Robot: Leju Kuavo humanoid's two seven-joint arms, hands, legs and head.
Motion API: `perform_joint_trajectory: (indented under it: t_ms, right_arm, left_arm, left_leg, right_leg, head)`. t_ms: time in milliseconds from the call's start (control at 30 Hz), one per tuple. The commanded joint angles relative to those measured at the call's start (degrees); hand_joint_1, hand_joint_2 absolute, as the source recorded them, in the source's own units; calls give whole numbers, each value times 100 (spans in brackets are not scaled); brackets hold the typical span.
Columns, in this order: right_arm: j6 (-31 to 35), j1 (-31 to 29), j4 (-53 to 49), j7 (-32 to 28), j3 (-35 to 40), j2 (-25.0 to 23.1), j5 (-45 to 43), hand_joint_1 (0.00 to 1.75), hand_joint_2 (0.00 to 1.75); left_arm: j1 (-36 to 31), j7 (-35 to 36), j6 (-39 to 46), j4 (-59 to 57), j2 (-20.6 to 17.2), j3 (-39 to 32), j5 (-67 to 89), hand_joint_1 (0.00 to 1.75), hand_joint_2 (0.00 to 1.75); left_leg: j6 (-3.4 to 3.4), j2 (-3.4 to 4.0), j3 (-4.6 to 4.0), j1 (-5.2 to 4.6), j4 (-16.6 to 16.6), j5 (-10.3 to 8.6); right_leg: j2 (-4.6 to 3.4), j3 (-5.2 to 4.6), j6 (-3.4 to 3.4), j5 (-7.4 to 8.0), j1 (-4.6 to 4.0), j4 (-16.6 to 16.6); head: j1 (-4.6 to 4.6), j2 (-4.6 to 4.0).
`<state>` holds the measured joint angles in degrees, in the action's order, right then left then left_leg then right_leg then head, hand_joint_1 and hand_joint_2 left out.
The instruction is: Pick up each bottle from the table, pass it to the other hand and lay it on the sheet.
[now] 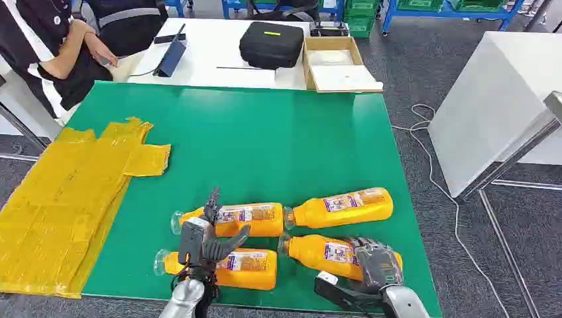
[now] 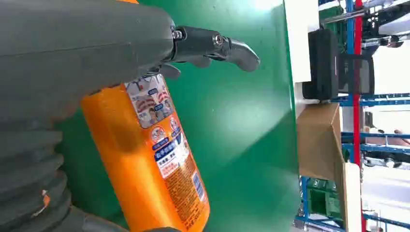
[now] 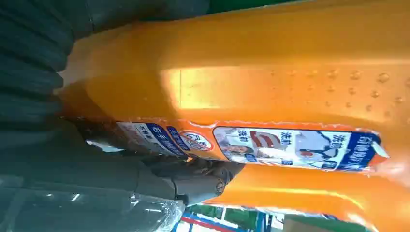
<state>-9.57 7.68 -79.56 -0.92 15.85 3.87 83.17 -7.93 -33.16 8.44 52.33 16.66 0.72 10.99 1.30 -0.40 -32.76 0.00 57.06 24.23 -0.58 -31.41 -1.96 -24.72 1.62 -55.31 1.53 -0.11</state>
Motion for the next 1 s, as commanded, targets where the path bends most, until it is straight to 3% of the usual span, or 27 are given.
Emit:
perform_joint_trajectory:
  t_ms: [33, 333, 533, 600, 767, 867, 1000]
  right_arm:
    - [297, -190, 750, -138, 93, -59, -127, 175, 175]
    - [634, -308, 405, -313, -217, -387, -425, 175, 175]
    - [314, 56, -1050, -962, -889, -780, -1037, 175, 175]
    - [430, 165, -1398, -1333, -1102, -731, -1612, 175, 175]
    - [525, 171, -1326, -1511, -1163, -492, -1950, 175, 175]
    - [990, 51, -914, -1936, -1002, -152, -3154, 175, 175]
    - [1376, -526, -87, -2048, -852, -430, -3869, 175, 175]
  left_arm:
    - [193, 10, -5, -434, -165, -302, -36, 0, 175]
    - [172, -13, -29, -441, -152, -422, 10, 0, 175]
    - [65, 20, -77, -521, -117, -476, 166, 0, 175]
    - [44, 13, -57, -601, -136, -481, 193, 0, 175]
    - [49, -51, -34, -675, -168, -504, 160, 0, 175]
    - [106, -230, 66, -697, -228, -585, 37, 0, 175]
    - [381, -303, 323, -158, -231, -638, 73, 0, 175]
  left_leg:
    - [-11, 14, -34, 6, -5, -15]
    - [-5, 24, -27, 5, -4, 1]
    - [-15, 14, -48, -1, 3, -15]
    - [-9, 5, -43, -4, 2, -15]
    - [-8, 0, -49, -1, -2, -18]
    - [-10, 1, -56, 0, -3, -16]
    - [-15, 27, -58, -1, -7, -16]
  right_leg:
    - [-7, -34, 16, 18, -7, 9]
    - [-17, -29, 11, 4, -6, 6]
    - [-7, -43, 10, -8, -2, -8]
    - [-1, -36, 1, -12, 1, -7]
    - [1, -39, -1, -11, -2, 3]
    - [-2, -40, -4, -10, -3, 5]
    - [-28, -47, 2, 0, -8, 12]
  head:
    - [-4, 0]
    - [-4, 0]
    - [-4, 0]
    - [-2, 0]
    - [-2, 0]
    - [-2, 0]
    - [-2, 0]
